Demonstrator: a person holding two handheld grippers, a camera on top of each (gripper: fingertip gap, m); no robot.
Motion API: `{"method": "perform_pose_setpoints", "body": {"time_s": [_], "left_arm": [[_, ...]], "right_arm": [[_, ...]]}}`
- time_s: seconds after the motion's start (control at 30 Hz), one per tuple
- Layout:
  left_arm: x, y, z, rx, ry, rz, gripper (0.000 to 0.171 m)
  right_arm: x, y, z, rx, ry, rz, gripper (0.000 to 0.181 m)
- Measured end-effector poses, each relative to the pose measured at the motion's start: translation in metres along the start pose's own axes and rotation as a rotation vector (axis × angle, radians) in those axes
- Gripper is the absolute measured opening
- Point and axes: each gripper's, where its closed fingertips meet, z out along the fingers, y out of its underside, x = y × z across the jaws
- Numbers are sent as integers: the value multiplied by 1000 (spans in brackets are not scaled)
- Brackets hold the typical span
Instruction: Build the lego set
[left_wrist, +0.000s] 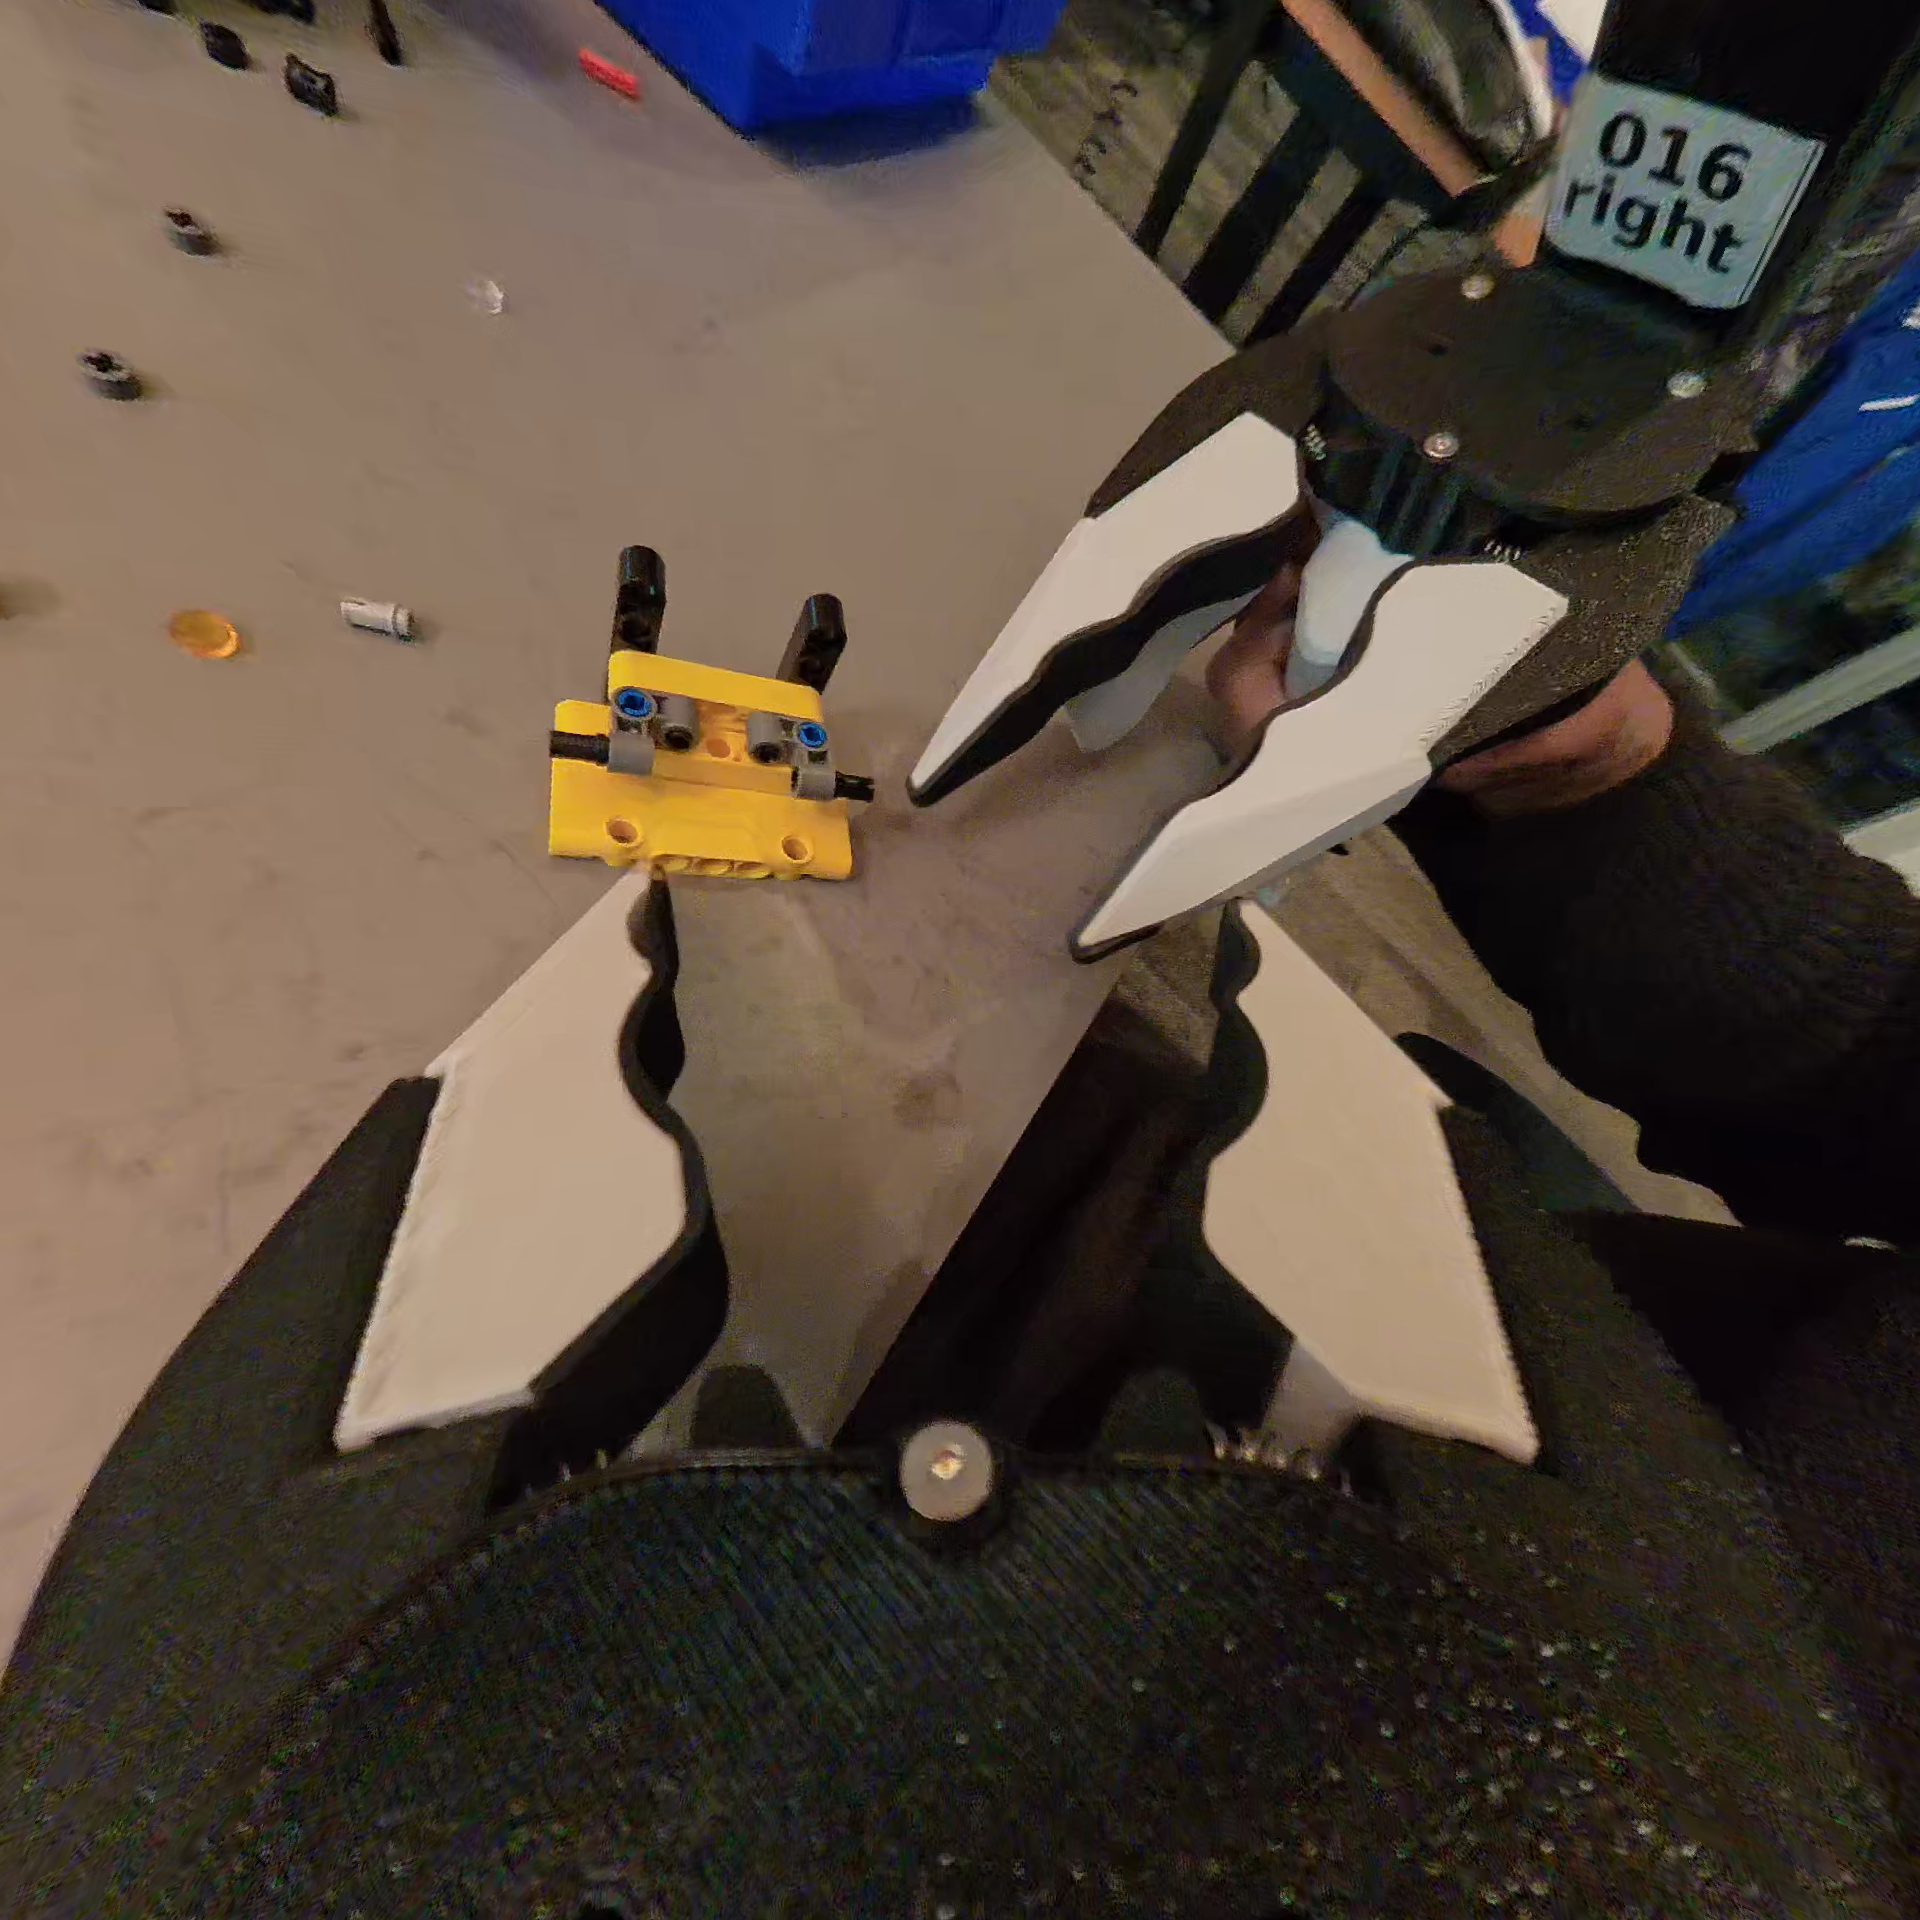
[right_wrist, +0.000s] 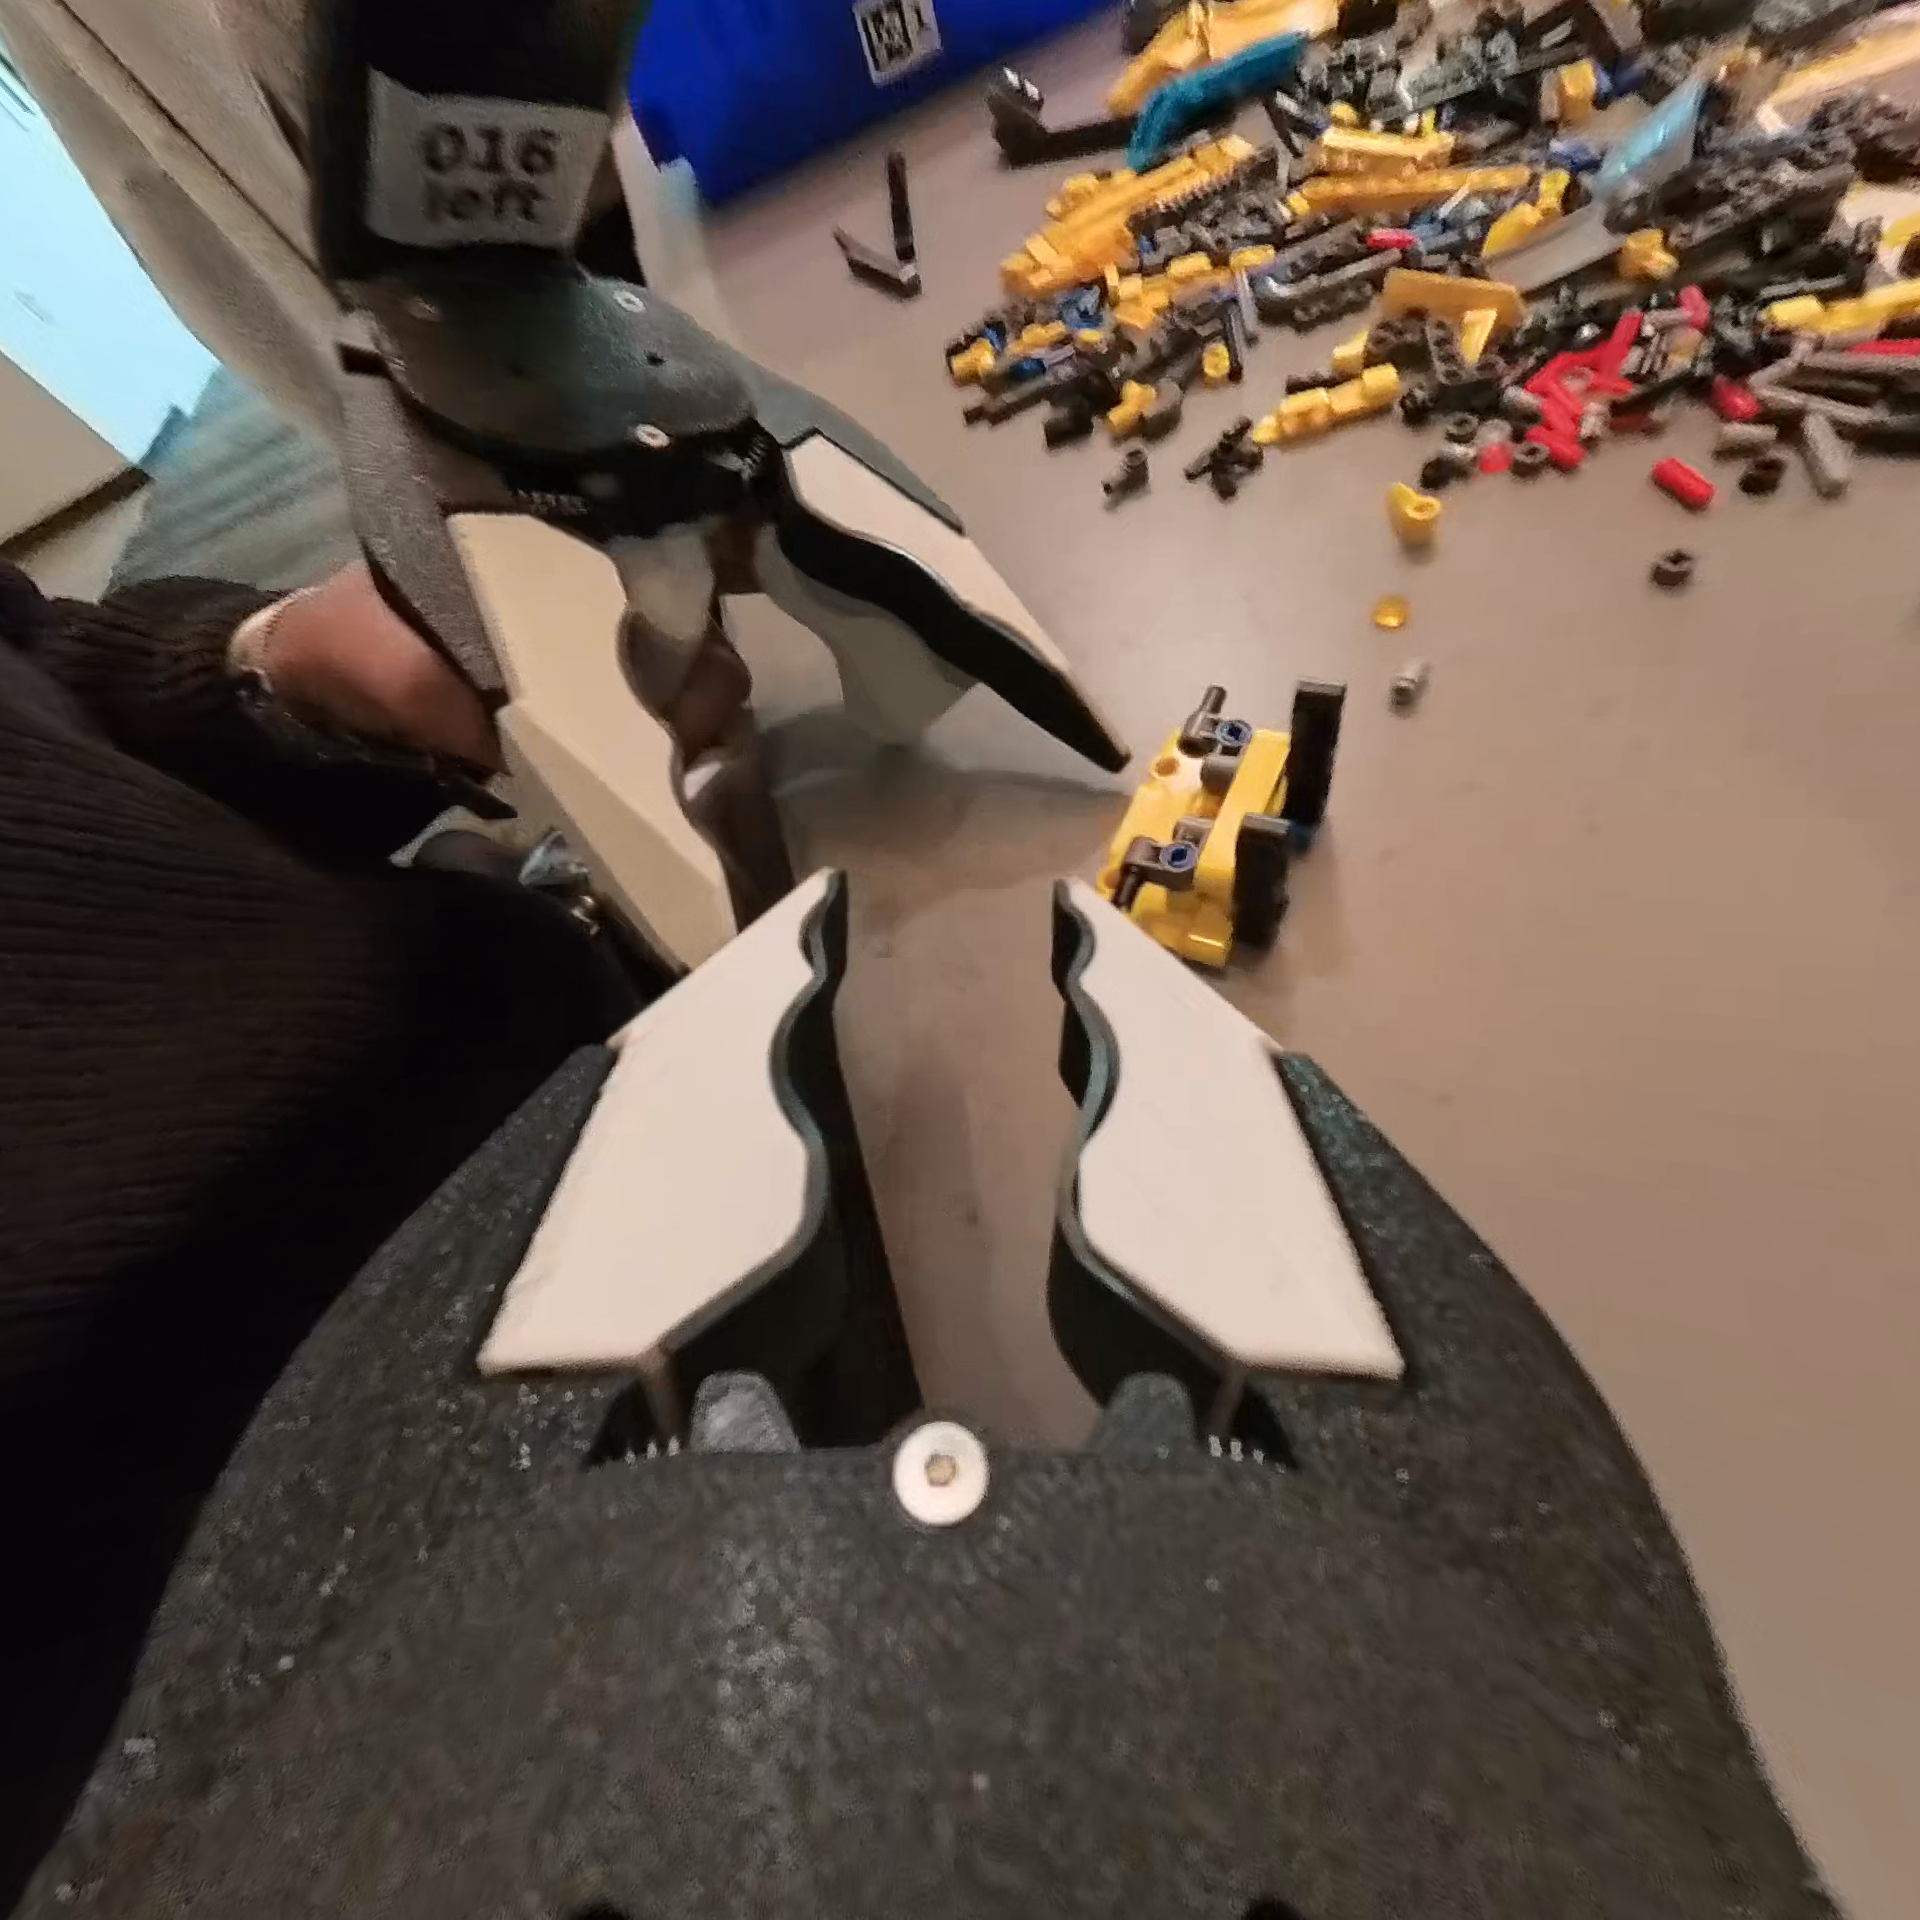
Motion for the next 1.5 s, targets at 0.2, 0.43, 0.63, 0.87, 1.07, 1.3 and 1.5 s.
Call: {"method": "perform_pose_setpoints", "body": {"time_s": [0.2,0.43,0.63,0.87,1.07,1.3,1.5], "left_arm": [[-3,1,-8,3,-7,-8,102],[9,2,5,7,1,43,108],[7,5,4,0,-32,88,122],[5,10,-1,-8,-61,110,115],[-5,10,-3,-16,-123,104,108],[-8,11,5,-54,-161,144,108],[-15,12,7,-88,-195,174,108]], "right_arm": [[30,-11,-11,101,143,114,69],[14,8,13,-73,75,65,77],[-7,10,14,-61,-24,42,55],[16,16,2,-84,158,-53,49],[38,29,0,-200,281,-116,54],[49,17,11,-235,230,-255,71],[26,26,16,-281,86,-314,65]]}}
